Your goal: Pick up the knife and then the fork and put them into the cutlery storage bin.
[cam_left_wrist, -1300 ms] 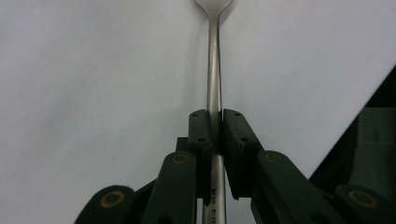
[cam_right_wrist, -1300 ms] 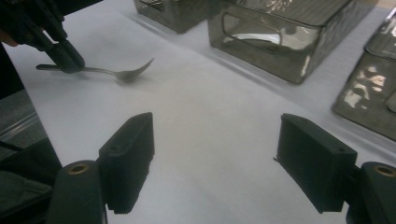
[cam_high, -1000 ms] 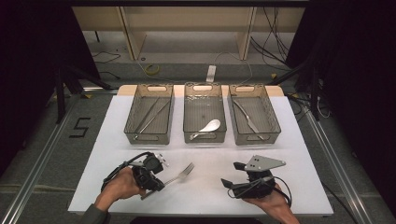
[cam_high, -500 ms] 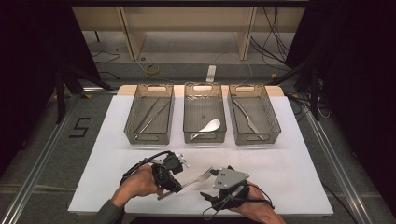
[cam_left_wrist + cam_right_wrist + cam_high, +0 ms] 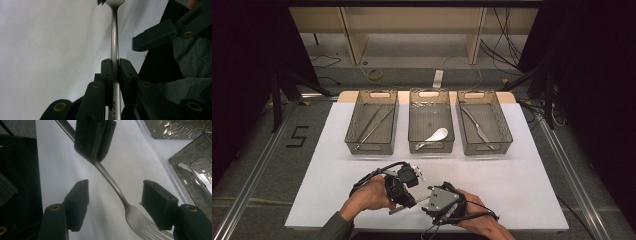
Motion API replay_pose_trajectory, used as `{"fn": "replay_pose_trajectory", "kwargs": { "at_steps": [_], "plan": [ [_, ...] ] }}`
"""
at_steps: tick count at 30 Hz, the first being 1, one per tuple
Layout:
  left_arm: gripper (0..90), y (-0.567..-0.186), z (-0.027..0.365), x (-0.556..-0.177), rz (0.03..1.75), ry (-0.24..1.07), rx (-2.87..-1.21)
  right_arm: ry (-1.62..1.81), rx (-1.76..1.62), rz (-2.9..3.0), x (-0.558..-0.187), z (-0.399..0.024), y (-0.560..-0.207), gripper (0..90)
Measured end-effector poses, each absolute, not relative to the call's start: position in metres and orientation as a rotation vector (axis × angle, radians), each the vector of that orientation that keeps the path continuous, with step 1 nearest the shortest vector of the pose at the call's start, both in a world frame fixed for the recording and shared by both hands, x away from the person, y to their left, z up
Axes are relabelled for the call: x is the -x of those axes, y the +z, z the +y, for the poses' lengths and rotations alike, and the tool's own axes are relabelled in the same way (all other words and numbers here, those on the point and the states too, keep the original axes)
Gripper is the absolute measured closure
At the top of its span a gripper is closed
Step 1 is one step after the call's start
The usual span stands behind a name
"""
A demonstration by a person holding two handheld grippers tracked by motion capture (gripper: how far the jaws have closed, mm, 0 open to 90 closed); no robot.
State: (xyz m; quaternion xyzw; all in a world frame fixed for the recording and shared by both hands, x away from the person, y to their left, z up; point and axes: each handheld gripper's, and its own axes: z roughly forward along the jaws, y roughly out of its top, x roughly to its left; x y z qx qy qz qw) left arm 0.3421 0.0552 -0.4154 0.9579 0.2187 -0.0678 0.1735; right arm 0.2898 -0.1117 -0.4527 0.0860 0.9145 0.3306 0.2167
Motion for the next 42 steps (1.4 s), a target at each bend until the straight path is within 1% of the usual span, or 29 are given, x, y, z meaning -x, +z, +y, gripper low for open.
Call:
{"fn": "replay_pose_trajectory", "kwargs": {
  "at_steps": [4,12,16,21,23,26,29,31,35,39,42],
  "plan": [
    [81.8,-0.414,0.051,-0.342,0.594,-0.193,-2.725,0.886,-0.206,2.550,-0.290,-0.110,-0.455,46.2],
    [81.7,-0.412,0.045,-0.340,0.577,-0.205,-2.723,0.830,-0.124,2.545,-0.289,-0.110,-0.458,62.2],
    [81.7,-0.412,0.044,-0.340,0.570,-0.213,-2.732,0.834,-0.090,2.531,-0.289,-0.110,-0.458,73.5],
    [81.5,-0.412,0.044,-0.340,0.563,-0.219,-2.725,0.765,-0.010,2.534,-0.287,-0.110,-0.460,81.3],
    [82.4,-0.411,0.046,-0.342,0.559,-0.216,-2.713,0.751,0.021,2.537,-0.286,-0.109,-0.462,86.1],
    [82.5,-0.408,0.049,-0.344,0.552,-0.232,-2.694,0.752,0.029,2.541,-0.285,-0.108,-0.462,88.0],
    [79.8,-0.407,0.049,-0.345,0.561,-0.214,-2.680,0.755,0.030,2.538,-0.287,-0.110,-0.460,88.2],
    [70.6,-0.406,0.051,-0.346,0.569,-0.189,-2.666,0.747,0.016,2.551,-0.288,-0.112,-0.461,88.3],
    [55.1,-0.399,0.058,-0.348,0.604,-0.116,-2.607,0.730,-0.021,2.544,-0.292,-0.117,-0.462,88.3],
    [41.9,-0.393,0.067,-0.349,0.647,-0.027,-2.525,0.711,-0.105,2.532,-0.301,-0.126,-0.459,88.4],
    [35.9,-0.391,0.077,-0.351,0.670,0.034,-2.482,0.717,-0.155,2.535,-0.308,-0.136,-0.457,88.3]
  ]
}}
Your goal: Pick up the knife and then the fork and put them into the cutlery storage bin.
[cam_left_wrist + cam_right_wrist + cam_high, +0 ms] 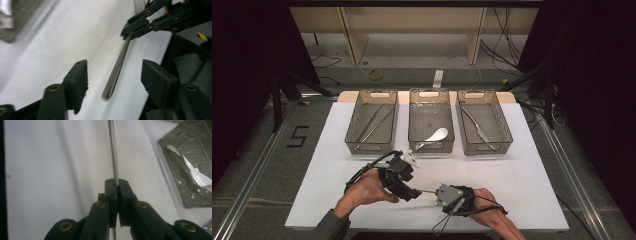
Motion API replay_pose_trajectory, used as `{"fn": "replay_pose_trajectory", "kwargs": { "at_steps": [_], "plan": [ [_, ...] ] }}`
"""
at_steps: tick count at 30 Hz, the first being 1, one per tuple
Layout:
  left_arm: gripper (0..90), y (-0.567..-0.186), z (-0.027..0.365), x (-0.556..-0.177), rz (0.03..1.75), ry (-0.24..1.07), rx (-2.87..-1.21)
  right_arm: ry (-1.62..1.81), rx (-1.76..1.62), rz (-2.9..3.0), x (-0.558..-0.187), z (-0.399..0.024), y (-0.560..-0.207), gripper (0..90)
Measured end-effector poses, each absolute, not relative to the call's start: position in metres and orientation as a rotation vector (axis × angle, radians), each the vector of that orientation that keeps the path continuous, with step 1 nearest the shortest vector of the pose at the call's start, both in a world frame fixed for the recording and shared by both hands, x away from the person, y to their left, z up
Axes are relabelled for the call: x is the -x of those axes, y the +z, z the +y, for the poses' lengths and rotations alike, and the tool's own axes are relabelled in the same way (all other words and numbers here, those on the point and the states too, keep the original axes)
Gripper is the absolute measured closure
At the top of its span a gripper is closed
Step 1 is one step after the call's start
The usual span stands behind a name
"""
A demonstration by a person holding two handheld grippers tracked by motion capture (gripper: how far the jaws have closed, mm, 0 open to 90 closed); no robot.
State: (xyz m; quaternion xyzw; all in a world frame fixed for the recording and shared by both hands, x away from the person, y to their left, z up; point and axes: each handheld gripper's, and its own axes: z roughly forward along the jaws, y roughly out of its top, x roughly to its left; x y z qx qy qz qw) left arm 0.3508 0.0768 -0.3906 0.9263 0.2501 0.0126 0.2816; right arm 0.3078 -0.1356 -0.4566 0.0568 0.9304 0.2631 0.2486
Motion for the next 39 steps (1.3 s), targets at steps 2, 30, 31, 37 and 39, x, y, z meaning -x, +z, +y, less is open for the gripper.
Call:
{"fn": "replay_pose_trajectory", "kwargs": {
  "at_steps": [2,30,31,37,39],
  "plan": [
    [33.4,-0.390,0.083,-0.351,0.698,0.067,-2.435,0.735,-0.208,2.519,-0.310,-0.140,-0.456,88.3],
    [21.0,-0.408,0.160,-0.336,0.862,0.332,-1.985,0.967,-0.966,2.301,-0.393,-0.242,-0.406,88.2],
    [20.6,-0.409,0.162,-0.336,0.867,0.330,-1.977,0.974,-0.987,2.290,-0.398,-0.244,-0.403,88.2],
    [20.0,-0.413,0.173,-0.331,0.884,0.390,-1.944,0.999,-1.100,2.243,-0.429,-0.252,-0.389,88.2],
    [19.9,-0.415,0.177,-0.330,0.894,0.394,-1.939,1.001,-1.144,2.227,-0.441,-0.252,-0.386,88.1]
  ]
}}
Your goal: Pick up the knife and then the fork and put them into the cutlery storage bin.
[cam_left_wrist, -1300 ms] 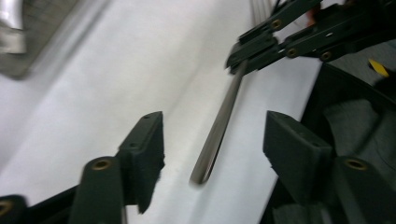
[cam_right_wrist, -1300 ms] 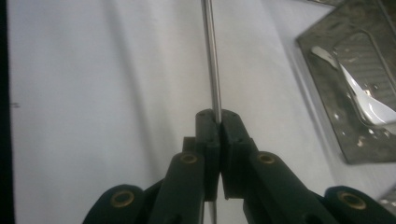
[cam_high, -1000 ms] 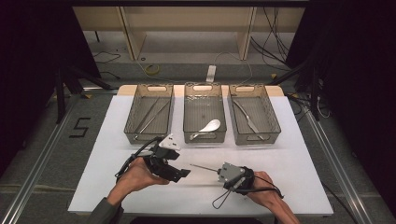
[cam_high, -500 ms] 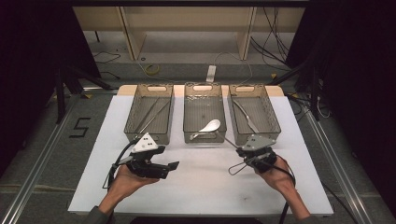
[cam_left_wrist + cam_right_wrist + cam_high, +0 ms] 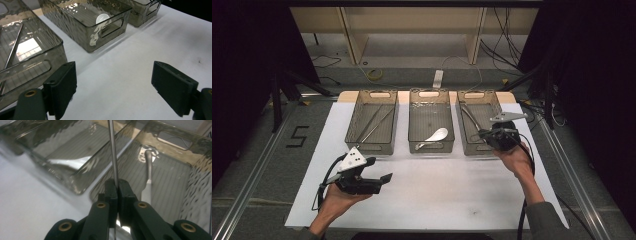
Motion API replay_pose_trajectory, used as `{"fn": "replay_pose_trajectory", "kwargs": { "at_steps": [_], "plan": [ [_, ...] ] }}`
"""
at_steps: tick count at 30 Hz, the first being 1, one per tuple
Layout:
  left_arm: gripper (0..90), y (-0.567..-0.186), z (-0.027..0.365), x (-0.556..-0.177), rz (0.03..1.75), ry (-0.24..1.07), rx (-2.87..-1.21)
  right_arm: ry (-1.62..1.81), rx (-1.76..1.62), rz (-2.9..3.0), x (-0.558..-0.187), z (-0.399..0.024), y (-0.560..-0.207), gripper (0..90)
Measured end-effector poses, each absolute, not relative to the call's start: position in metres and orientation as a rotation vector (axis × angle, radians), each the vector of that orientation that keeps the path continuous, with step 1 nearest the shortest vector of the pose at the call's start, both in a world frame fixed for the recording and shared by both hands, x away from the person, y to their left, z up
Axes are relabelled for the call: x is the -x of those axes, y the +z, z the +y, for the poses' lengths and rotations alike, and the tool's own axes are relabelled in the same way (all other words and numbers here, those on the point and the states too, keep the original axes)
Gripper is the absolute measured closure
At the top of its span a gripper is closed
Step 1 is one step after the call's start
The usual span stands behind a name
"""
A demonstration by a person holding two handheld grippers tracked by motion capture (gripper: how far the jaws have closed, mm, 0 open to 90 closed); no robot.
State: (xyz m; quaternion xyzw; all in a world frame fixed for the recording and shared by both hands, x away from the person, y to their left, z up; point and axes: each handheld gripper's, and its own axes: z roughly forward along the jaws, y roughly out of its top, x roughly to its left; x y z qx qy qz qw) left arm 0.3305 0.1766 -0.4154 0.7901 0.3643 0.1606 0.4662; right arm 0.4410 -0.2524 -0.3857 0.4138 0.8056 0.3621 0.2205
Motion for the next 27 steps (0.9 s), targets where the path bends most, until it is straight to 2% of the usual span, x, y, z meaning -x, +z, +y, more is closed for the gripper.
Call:
{"fn": "replay_pose_trajectory", "kwargs": {
  "at_steps": [12,27],
  "plan": [
    [19.4,-0.418,0.190,-0.324,0.929,0.428,-1.881,0.963,-1.313,2.155,-0.495,-0.248,-0.388,88.0],
    [18.6,-0.419,0.193,-0.320,0.921,0.473,-1.859,0.915,-1.465,2.145,-0.510,-0.243,-0.411,87.8]
  ]
}}
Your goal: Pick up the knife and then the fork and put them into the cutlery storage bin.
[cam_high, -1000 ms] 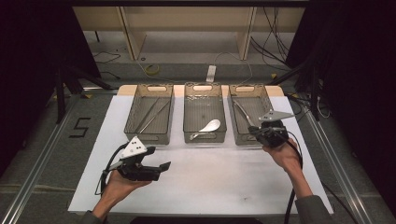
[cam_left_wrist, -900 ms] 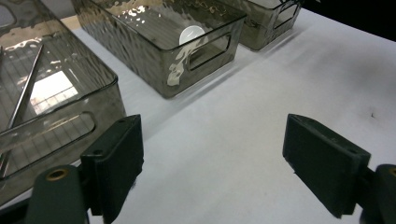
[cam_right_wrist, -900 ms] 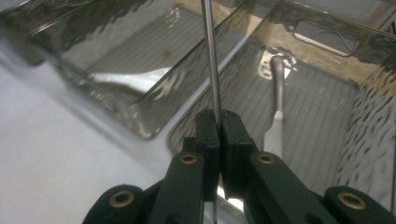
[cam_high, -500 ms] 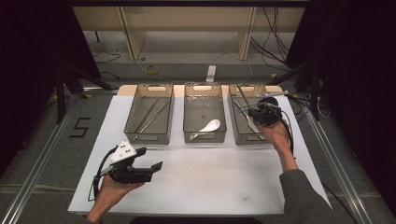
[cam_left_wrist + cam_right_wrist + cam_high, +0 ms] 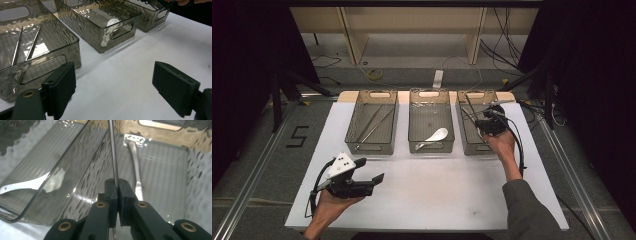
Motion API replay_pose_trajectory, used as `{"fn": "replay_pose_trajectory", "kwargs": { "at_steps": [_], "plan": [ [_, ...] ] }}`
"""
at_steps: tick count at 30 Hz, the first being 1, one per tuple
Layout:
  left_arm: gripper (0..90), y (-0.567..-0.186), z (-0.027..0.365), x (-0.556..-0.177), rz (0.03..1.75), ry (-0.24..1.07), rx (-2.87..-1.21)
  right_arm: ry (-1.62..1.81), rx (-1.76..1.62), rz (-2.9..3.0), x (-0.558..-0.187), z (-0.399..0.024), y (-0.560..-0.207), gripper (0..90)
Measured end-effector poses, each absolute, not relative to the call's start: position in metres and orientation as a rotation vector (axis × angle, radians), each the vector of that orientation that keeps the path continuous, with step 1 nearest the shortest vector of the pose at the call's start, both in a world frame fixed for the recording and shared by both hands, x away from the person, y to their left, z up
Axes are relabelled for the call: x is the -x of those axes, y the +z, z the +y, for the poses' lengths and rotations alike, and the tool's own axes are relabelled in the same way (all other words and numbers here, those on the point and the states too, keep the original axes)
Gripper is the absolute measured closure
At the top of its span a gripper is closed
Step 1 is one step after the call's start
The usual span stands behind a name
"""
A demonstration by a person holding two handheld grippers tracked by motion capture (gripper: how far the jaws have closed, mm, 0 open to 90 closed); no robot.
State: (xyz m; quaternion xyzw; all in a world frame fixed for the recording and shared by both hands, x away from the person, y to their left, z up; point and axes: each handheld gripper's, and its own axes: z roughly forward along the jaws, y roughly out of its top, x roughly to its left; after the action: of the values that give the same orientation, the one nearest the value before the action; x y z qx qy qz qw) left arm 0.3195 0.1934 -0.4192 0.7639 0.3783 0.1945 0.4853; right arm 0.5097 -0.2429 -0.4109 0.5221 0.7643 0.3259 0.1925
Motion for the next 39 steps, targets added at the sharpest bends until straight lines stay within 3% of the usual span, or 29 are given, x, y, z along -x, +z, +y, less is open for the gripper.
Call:
{"fn": "replay_pose_trajectory", "kwargs": {
  "at_steps": [11,14,26,39],
  "plan": [
    [18.5,-0.419,0.195,-0.319,0.915,0.463,-1.840,0.887,-1.518,2.155,-0.511,-0.239,-0.422,85.2],
    [18.2,-0.419,0.194,-0.319,0.915,0.465,-1.839,0.911,-1.537,2.151,-0.511,-0.241,-0.423,74.2],
    [17.1,-0.418,0.195,-0.319,0.927,0.446,-1.823,1.094,-1.459,2.150,-0.488,-0.246,-0.406,51.9],
    [16.8,-0.418,0.196,-0.320,0.937,0.410,-1.797,1.310,-1.288,2.176,-0.431,-0.238,-0.400,36.1]
  ]
}}
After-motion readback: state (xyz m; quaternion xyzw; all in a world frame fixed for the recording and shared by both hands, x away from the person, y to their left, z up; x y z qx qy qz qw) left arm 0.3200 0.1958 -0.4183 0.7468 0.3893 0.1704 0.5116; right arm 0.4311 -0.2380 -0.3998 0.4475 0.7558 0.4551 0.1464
